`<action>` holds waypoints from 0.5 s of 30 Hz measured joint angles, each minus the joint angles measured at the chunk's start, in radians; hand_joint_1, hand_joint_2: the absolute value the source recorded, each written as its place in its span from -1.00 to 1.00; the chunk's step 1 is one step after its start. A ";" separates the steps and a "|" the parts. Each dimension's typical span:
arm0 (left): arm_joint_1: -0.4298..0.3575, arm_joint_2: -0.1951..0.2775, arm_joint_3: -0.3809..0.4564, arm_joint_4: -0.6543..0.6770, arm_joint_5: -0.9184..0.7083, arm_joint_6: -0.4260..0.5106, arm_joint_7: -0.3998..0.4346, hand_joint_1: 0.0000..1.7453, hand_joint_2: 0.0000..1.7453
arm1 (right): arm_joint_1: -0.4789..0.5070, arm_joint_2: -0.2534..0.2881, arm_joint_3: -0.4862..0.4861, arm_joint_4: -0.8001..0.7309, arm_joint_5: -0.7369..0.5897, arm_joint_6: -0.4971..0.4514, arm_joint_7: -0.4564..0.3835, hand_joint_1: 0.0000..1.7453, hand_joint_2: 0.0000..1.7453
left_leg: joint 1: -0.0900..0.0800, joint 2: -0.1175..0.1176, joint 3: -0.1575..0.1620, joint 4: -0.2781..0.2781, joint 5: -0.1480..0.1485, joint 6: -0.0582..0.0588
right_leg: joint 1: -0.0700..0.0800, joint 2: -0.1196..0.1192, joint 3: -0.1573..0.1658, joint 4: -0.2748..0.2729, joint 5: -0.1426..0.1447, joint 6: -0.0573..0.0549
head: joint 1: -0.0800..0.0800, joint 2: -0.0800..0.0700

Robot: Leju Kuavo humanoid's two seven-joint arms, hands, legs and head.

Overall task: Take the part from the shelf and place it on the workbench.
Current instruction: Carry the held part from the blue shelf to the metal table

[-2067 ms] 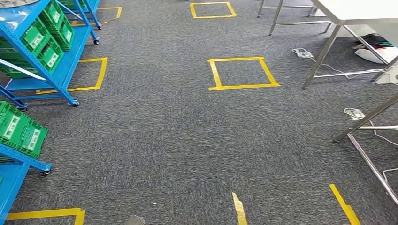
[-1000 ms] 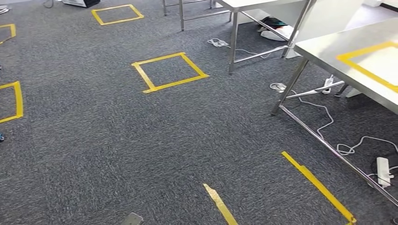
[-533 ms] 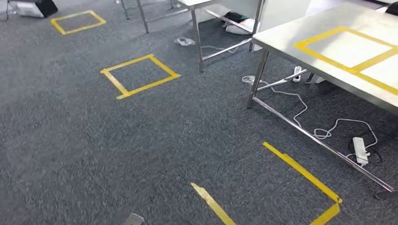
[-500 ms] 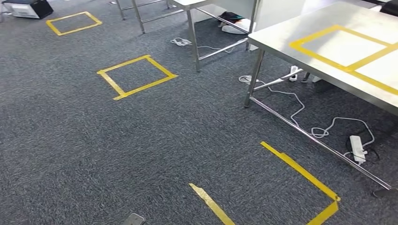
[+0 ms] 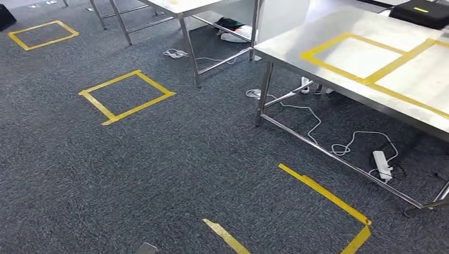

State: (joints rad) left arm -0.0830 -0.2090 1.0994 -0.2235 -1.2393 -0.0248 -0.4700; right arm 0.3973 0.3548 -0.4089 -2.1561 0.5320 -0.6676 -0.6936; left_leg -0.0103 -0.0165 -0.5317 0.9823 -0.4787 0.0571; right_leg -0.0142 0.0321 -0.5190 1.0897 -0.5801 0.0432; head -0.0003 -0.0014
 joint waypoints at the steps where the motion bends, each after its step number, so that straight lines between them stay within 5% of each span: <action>1: 0.001 0.000 0.001 0.000 0.000 -0.001 0.000 -1.00 1.00 | -0.003 0.000 0.001 0.000 0.001 0.000 0.000 1.00 1.00 | 0.000 0.005 0.010 0.000 -0.009 0.001 | 0.000 -0.014 -0.041 0.061 -0.022 0.003 | 0.003 0.000; 4: 0.006 0.001 0.003 0.000 0.000 -0.002 0.000 -1.00 1.00 | -0.002 0.000 0.001 0.002 -0.005 0.000 0.000 1.00 1.00 | -0.001 0.026 0.048 0.000 -0.045 -0.003 | -0.003 -0.024 -0.152 0.167 -0.054 0.010 | 0.003 0.000; 5: 0.007 0.001 0.004 0.000 0.000 -0.003 0.000 -1.00 1.00 | -0.001 0.000 0.000 0.003 -0.009 0.000 0.001 1.00 1.00 | 0.000 0.035 0.067 0.000 -0.060 -0.006 | -0.004 -0.028 -0.162 0.142 -0.036 0.012 | 0.003 0.000; 7: 0.008 0.002 0.005 0.000 0.000 -0.003 0.000 -1.00 1.00 | -0.001 0.000 0.000 0.004 -0.016 0.000 0.001 1.00 1.00 | 0.000 0.052 0.110 0.000 -0.096 -0.013 | -0.005 -0.059 -0.154 0.039 0.055 0.011 | 0.004 0.000; 9: 0.008 0.004 0.006 0.000 0.000 -0.003 0.000 -1.00 1.00 | -0.003 0.000 0.001 0.006 -0.020 0.000 0.001 1.00 1.00 | -0.002 0.072 0.140 -0.004 -0.129 -0.025 | 0.004 -0.097 -0.145 -0.026 0.120 -0.006 | 0.005 0.000; 11: 0.006 0.005 0.006 0.000 0.000 -0.003 0.000 -1.00 1.00 | -0.004 0.000 0.000 0.008 -0.023 0.000 0.002 1.00 1.00 | -0.003 0.089 0.161 -0.003 -0.144 -0.039 | 0.013 -0.095 -0.137 -0.033 0.117 -0.029 | 0.004 0.000; 13: -0.001 0.003 0.006 0.000 -0.001 -0.004 -0.001 -1.00 1.00 | -0.003 0.000 -0.003 0.005 -0.026 0.000 0.002 1.00 1.00 | 0.000 0.081 0.147 0.051 -0.124 -0.048 | 0.010 -0.070 -0.115 -0.039 0.107 -0.046 | 0.004 0.000; 15: -0.006 0.002 0.006 0.000 -0.003 -0.006 -0.001 -1.00 1.00 | -0.007 0.000 -0.003 0.002 -0.028 0.000 0.001 1.00 1.00 | 0.006 0.048 0.066 0.187 -0.099 -0.055 | 0.006 -0.048 -0.083 -0.051 0.092 -0.058 | 0.002 0.000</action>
State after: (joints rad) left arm -0.0887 -0.2073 1.1056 -0.2232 -1.2421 -0.0305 -0.4710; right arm 0.3908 0.3548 -0.4123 -2.1542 0.5042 -0.6680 -0.6925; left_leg -0.0044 0.0310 -0.4652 1.1691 -0.5778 0.0021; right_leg -0.0077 -0.0158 -0.6020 1.0386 -0.4882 -0.0148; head 0.0015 -0.0015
